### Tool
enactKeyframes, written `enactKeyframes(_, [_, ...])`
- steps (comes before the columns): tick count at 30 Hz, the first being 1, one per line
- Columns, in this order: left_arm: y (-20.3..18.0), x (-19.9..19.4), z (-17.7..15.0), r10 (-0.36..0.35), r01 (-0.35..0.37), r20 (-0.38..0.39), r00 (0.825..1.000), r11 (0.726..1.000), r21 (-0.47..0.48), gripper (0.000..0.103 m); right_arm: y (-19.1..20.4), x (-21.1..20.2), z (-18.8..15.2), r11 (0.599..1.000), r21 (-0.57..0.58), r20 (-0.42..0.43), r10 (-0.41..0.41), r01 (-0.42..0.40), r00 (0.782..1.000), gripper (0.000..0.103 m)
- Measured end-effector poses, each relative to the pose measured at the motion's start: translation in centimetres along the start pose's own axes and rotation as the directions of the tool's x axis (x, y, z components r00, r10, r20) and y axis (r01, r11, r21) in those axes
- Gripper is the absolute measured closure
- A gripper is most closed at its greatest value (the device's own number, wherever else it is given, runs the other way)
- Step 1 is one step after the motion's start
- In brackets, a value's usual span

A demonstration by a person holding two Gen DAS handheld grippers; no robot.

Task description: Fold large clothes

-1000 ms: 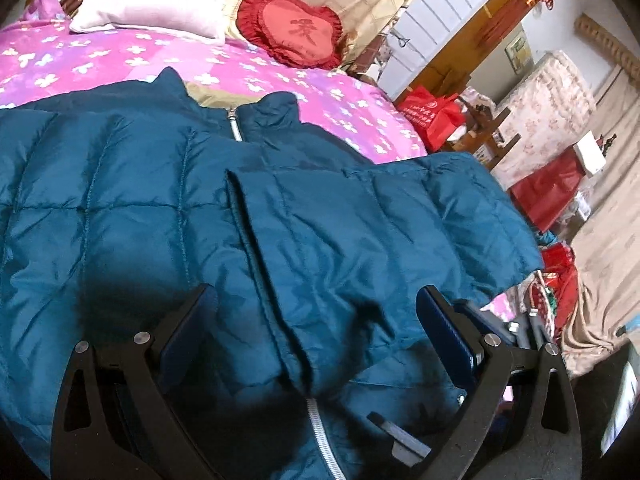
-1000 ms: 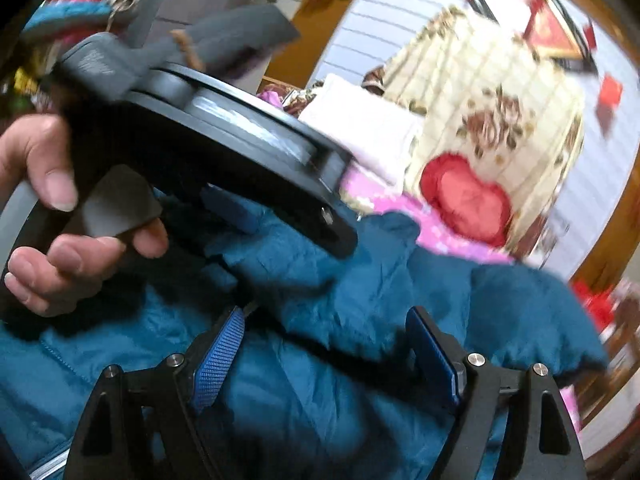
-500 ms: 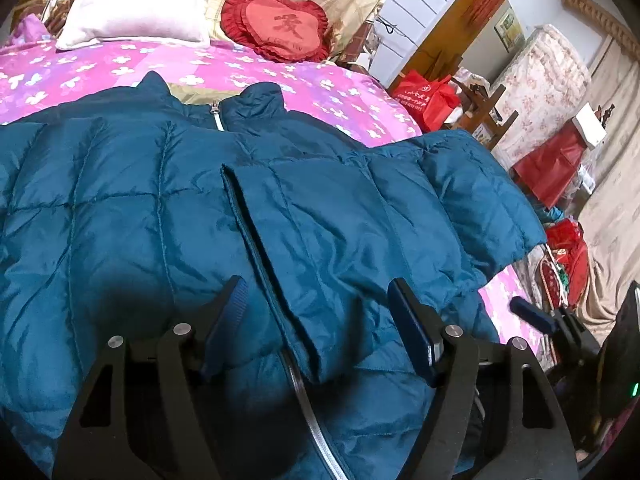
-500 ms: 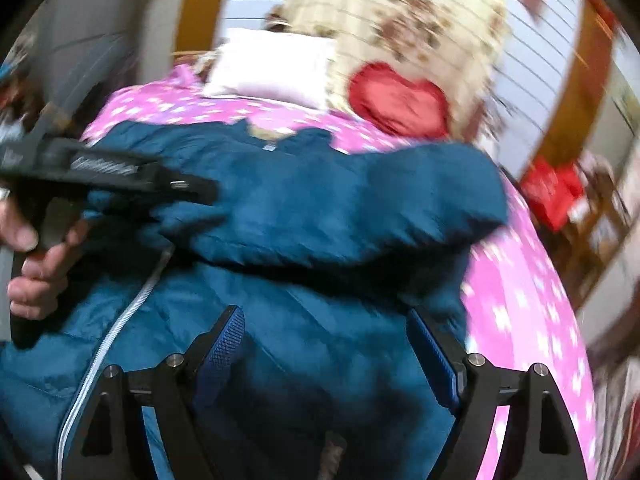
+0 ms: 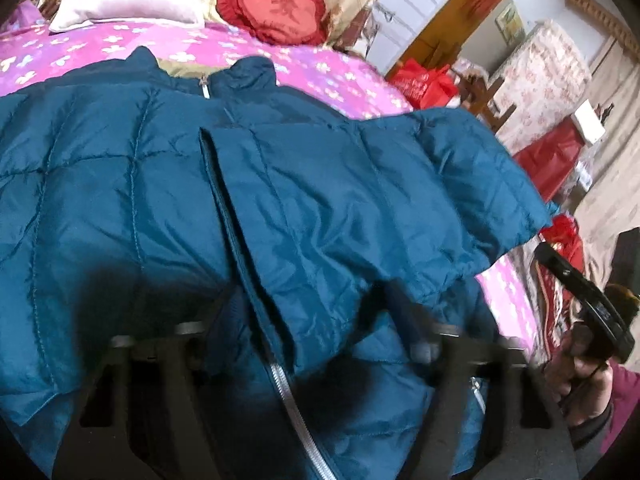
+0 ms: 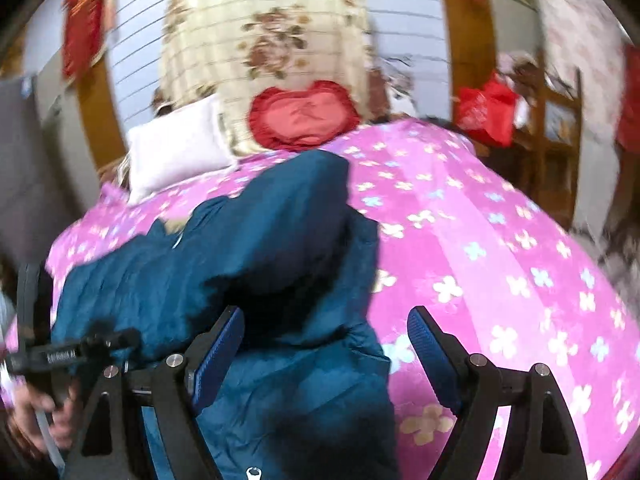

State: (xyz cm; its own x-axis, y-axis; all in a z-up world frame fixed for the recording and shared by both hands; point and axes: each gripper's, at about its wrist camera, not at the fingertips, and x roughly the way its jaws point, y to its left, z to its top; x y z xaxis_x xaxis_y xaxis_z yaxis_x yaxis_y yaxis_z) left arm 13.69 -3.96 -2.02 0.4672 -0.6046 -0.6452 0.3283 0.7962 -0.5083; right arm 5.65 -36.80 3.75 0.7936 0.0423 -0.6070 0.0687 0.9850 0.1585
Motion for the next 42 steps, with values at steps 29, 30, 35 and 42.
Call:
enactKeyframes(29, [12.6, -12.4, 3.0, 0.394, -0.33, 0.166, 0.904, 0.889, -0.316, 0.098, -1.2, 2.4, 0.3, 0.988, 0.028, -0.047, -0.149, 0.15, 0.988, 0.021])
enactKeyframes(30, [13.1, -12.1, 2.9, 0.406, -0.341, 0.146, 0.902, 0.878, -0.335, 0.096, -1.2, 2.5, 0.4, 0.988, 0.028, -0.044, -0.153, 0.155, 0.987, 0.021])
enactKeyframes(35, [13.0, -14.0, 2.5, 0.514, -0.417, 0.186, 0.838, 0.821, -0.39, 0.062, -1.0, 1.6, 1.3, 0.987, 0.048, 0.058, -0.159, 0.156, 0.986, 0.021])
enactKeyframes(42, [7.5, -11.6, 4.8, 0.488, -0.453, 0.32, 0.812, 0.873, -0.181, 0.047, 4.1, 6.0, 3.1, 0.994, -0.101, 0.059, -0.038, 0.044, 0.998, 0.022])
